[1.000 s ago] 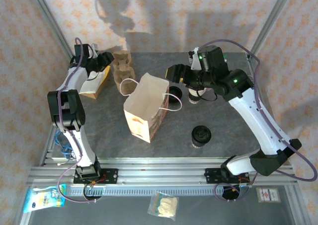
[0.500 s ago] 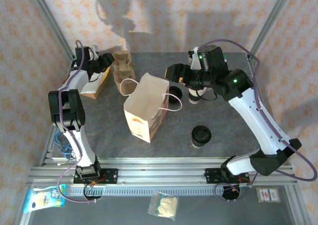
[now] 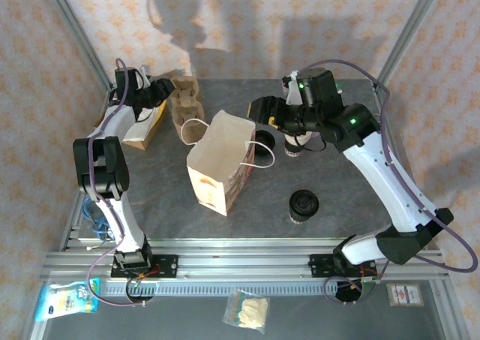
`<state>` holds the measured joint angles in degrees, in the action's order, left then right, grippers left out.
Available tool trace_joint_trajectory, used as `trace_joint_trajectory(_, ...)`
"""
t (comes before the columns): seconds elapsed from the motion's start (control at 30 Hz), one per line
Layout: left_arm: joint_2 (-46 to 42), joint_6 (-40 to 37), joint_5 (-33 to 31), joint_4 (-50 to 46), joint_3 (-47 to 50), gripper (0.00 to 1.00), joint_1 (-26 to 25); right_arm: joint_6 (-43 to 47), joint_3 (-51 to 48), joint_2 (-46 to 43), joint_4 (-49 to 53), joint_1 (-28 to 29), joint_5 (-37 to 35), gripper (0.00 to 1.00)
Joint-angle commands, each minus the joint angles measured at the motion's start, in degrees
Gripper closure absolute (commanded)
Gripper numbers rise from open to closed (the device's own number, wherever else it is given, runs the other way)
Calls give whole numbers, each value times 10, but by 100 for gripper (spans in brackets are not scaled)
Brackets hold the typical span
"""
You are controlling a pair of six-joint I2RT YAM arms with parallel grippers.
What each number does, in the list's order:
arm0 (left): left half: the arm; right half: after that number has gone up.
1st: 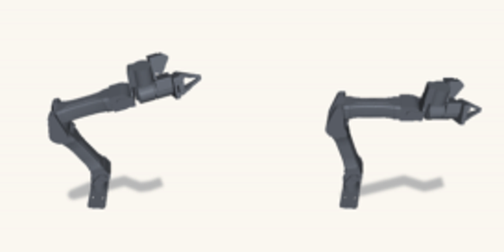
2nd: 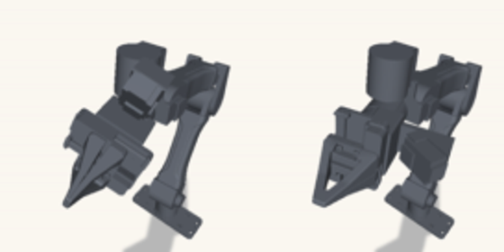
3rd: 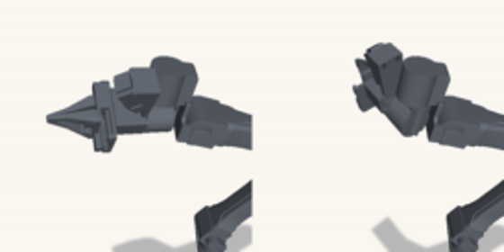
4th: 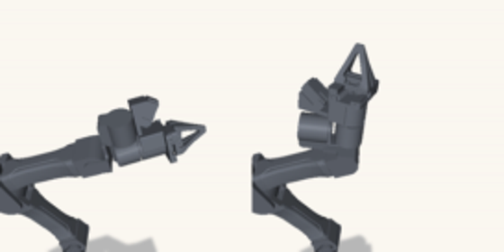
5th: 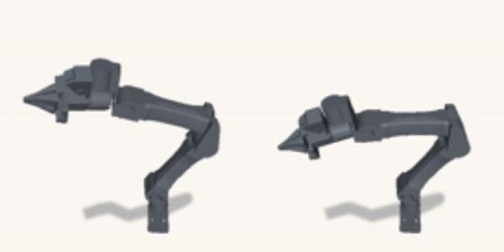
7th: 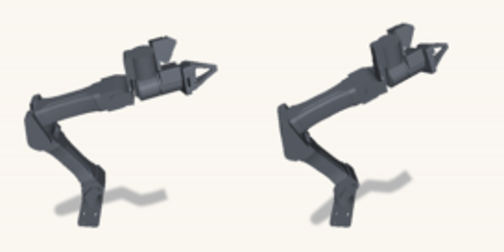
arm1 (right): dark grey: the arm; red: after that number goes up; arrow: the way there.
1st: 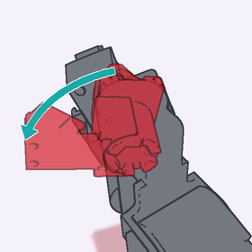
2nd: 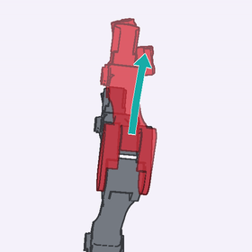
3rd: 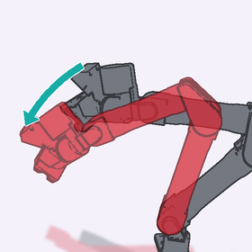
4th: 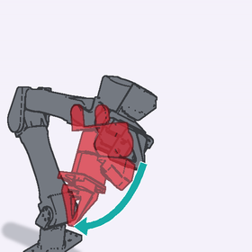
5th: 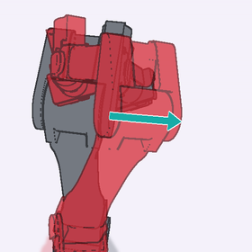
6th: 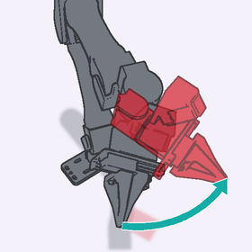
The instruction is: Pack the takeout coffee
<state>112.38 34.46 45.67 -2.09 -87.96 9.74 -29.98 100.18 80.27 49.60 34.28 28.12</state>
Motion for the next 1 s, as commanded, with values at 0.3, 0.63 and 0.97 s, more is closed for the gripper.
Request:
trace_joint_trajectory(0.3,-11,-5,-5,-8,-16,75,-5,-5,5,7,-17,-4,2,22)
trace_joint_trajectory(0.63,-18,-16,-16,-13,-12,99,-9,-10,18,7,-8,-4,-15,22)
trace_joint_trajectory(0.97,-81,52,-31,43,9,100,-8,-13,112,23,20,-4,-65,21)
